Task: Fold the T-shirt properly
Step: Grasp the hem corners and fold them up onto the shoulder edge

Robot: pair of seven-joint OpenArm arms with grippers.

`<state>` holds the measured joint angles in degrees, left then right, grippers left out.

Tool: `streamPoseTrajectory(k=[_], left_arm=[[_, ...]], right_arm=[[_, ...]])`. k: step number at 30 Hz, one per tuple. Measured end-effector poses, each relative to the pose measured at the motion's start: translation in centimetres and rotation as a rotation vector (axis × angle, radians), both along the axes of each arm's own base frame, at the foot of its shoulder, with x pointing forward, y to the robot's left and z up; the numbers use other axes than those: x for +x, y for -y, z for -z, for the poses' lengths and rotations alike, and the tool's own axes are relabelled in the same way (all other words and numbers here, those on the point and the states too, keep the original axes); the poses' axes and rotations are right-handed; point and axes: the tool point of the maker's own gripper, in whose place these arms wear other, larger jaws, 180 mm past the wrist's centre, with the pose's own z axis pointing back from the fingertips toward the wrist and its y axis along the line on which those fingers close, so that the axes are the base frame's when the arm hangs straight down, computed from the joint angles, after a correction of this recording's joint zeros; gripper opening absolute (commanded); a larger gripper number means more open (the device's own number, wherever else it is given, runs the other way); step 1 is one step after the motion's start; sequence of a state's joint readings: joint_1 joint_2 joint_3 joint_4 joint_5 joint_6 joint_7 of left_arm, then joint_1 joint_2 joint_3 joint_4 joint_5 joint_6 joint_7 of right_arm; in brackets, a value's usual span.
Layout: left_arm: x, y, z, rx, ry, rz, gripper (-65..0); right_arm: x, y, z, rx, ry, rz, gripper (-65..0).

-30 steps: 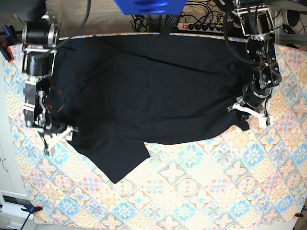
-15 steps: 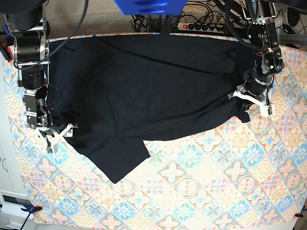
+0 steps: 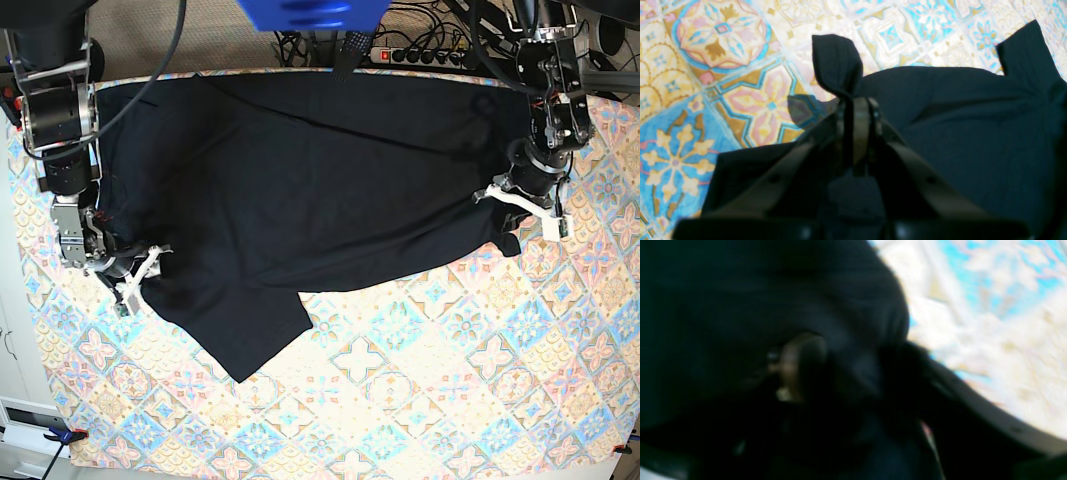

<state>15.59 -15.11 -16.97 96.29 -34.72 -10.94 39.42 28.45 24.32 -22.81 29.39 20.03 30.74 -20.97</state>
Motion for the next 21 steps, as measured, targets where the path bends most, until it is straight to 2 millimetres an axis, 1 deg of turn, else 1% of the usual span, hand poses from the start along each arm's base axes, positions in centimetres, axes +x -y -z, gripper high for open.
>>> streamPoseTrajectory(k=[1,3,6,9,14,15,18,21], left_arm=[[0.0,0.0,0.0,0.000,-0.001,0.000,-65.0],[0.0,0.0,0.0,-0.001,0.000,0.001,-65.0],[0.0,0.0,0.0,0.000,-0.001,-0.001,-65.0],[0.0,0.0,0.0,-0.001,0.000,0.000,-65.0],[0.0,0.0,0.0,0.000,0.001,0.000,-65.0],[-0.1,-0.2,0.0,0.001,0.000,-0.004,-65.0],[-0.8,-1.5,0.1,0.012,-0.009,-0.041,-65.0],[-1.2,-2.0,0.2,0.019,-0.017,-0.052,-65.0]], right_arm=[[-0.2,-0.6,0.0,0.030,-0.002,-0.019,-44.9],[-0.4,-0.9,0.0,0.049,-0.006,-0.036,-52.6],[-0.2,-1.0,-0.2,0.058,0.013,-0.034,-58.4],[-0.1,-1.0,-0.4,0.085,0.031,-0.005,-59.1],[-1.0,0.0,-0.7,0.135,0.069,0.069,-59.1],[-1.2,0.3,-1.0,0.133,0.086,0.069,-59.1],[-2.0,1.4,-2.0,0.095,0.110,0.048,-59.3],[-2.4,1.6,-2.6,0.065,0.114,0.012,-59.3]])
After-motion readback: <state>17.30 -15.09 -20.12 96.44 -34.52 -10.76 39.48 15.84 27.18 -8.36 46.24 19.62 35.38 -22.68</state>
